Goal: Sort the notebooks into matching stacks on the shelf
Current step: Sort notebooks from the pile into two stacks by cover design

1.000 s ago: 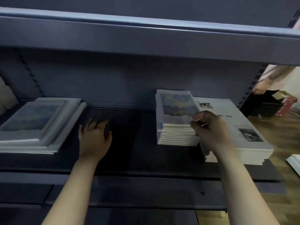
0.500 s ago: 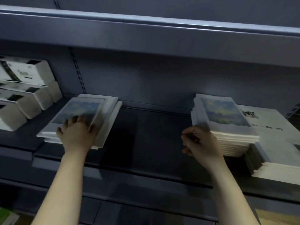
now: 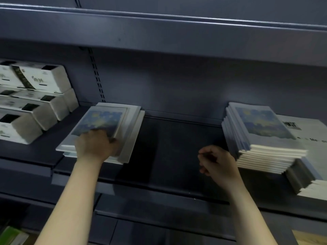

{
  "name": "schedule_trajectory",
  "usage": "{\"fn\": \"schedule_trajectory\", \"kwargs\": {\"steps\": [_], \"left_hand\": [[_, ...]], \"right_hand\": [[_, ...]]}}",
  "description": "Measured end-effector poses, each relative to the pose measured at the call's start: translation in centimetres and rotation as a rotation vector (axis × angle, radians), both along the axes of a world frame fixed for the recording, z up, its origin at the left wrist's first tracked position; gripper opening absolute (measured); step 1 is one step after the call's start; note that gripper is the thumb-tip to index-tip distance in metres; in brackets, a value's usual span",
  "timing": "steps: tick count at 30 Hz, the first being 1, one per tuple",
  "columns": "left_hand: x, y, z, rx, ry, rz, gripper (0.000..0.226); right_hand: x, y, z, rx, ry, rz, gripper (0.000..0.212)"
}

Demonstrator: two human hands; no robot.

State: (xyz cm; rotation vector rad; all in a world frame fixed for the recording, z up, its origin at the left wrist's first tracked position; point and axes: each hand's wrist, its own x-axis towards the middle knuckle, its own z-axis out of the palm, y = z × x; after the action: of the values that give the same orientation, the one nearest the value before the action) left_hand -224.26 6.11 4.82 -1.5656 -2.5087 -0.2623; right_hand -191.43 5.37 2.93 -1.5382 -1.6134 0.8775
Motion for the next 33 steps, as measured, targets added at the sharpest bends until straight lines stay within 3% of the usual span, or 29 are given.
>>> {"fn": "schedule_trajectory", "kwargs": {"steps": [3, 8, 12, 15, 26, 33], "left_hand": [[-0.9, -0.4, -0.5, 0.124, -0.056, 0.052, 0.057], [-2.8, -0.3, -1.0, 0.090, -0.092, 0.083, 0.033], [-4.3, 0.1, -0.5, -0.065, -0.232, 0.200, 0.059], [-5.6, -0.1, -0.1, -0.066, -0.353, 0.223, 0.079], [-5.9, -0.1, 1.1, 0.008, -0.332, 0.197, 0.070], [-6.5, 0.0, 1.5, -0.008, -0.355, 0.236, 0.099]], "right_hand": [[-0.6, 0.0, -0.5, -0.023, 0.000, -0.003, 0.013], [-1.3, 0.0, -0.9, -0.027, -0.017, -0.003, 0.015], [-1.5, -0.1, -1.0, -0.023, -0.032, -0.009, 0.015], [-1.7, -0.2, -1.1, -0.026, -0.050, -0.012, 0.014], [-3.0, -0.1, -1.4, -0.013, -0.050, -0.009, 0.015], [-3.0, -0.2, -1.6, -0.005, -0.056, -0.017, 0.015]]}}
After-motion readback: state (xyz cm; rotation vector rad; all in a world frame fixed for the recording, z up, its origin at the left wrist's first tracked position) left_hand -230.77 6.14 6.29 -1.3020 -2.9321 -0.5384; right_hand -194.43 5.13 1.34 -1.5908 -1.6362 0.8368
